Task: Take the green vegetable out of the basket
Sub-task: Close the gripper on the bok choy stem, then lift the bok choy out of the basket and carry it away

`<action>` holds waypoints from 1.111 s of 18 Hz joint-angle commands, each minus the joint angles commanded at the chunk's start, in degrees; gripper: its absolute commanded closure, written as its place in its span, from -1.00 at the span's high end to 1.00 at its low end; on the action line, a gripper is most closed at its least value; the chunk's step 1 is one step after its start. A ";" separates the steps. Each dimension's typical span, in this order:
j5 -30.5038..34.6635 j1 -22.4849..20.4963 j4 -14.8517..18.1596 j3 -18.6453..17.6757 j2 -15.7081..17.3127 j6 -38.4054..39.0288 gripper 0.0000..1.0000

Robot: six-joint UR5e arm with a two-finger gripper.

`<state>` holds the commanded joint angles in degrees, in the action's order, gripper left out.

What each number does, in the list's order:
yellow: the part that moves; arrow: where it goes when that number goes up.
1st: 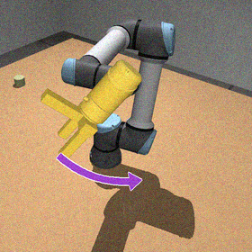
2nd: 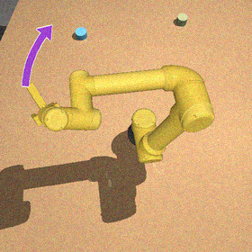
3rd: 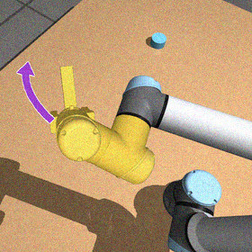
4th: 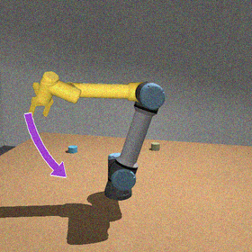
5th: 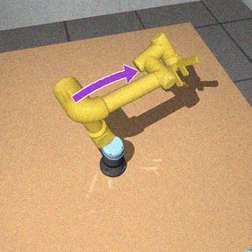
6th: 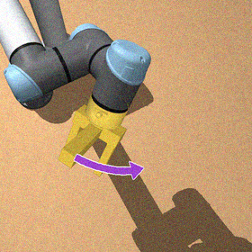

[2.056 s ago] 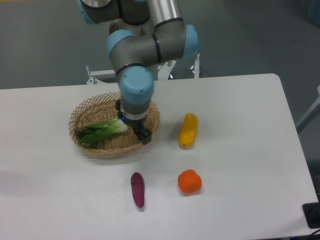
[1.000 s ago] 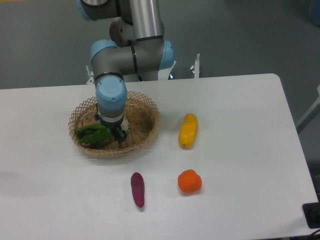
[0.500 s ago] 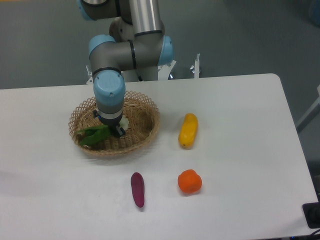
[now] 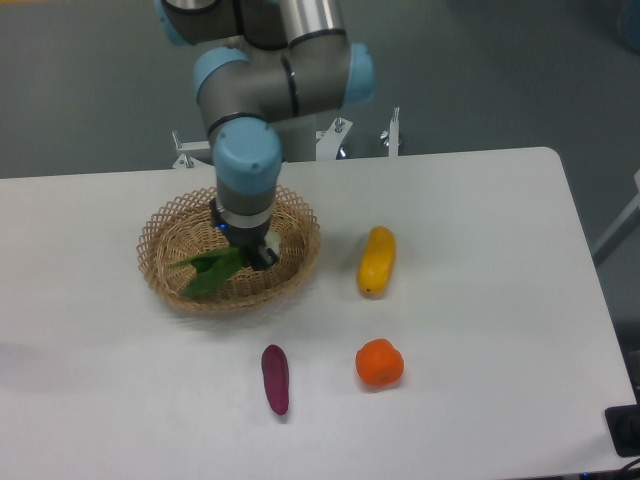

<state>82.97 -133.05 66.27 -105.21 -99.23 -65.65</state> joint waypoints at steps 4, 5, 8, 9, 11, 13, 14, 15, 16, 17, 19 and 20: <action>0.09 -5.71 0.09 2.38 0.44 -0.09 -0.86; 0.09 -7.29 0.00 2.82 0.44 -0.26 -0.85; 0.26 -10.81 0.09 5.62 0.27 -0.44 -0.86; 0.35 -11.87 0.00 6.50 -0.25 -0.53 -0.86; 0.35 -13.98 0.00 8.26 -1.92 -1.75 -0.86; 0.44 -15.91 0.00 9.93 -3.59 -3.42 -0.86; 0.44 -17.49 0.09 10.81 -4.47 -4.65 -0.86; 0.44 -19.24 0.09 11.86 -5.26 -6.49 -0.85; 0.44 -20.48 0.44 12.83 -6.31 -7.90 -0.86; 0.44 -21.45 0.87 14.14 -7.28 -8.52 -0.85; 0.44 -23.64 2.02 16.17 -8.78 -8.88 -0.85; 0.44 -24.44 2.46 17.40 -9.74 -9.40 -0.84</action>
<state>83.41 -157.49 68.73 -87.82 -108.97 -75.05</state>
